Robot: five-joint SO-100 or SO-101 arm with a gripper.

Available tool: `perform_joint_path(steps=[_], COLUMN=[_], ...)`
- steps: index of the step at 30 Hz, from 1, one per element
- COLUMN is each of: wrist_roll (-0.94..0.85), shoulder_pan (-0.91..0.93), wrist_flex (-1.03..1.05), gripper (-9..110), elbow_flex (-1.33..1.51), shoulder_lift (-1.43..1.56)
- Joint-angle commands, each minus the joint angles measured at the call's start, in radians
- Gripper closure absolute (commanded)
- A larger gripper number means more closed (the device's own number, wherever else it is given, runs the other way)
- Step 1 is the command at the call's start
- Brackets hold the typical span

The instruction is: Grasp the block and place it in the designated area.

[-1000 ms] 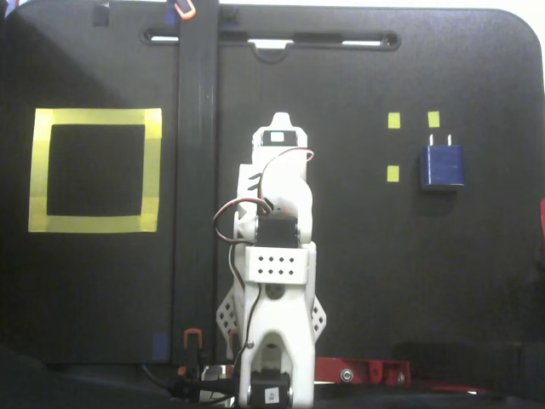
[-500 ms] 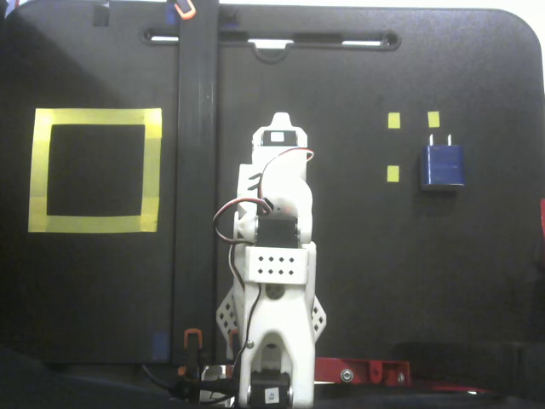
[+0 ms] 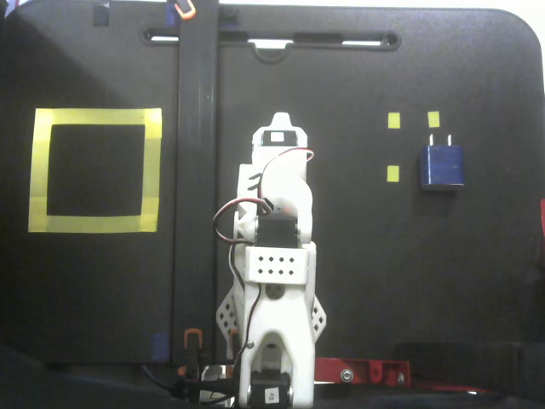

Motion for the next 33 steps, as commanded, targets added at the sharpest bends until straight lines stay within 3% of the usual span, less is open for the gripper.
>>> perform_joint_path(steps=[1, 13, 33], wrist_roll=[0.003, 0.014, 0.011], shoulder_pan=[0.003, 0.067, 0.589], wrist_flex=[-0.002, 0.000, 0.002], gripper=[101, 102, 102], elbow_flex=[0.006, 0.006, 0.003], shoulder_lift=[0.006, 0.006, -0.006])
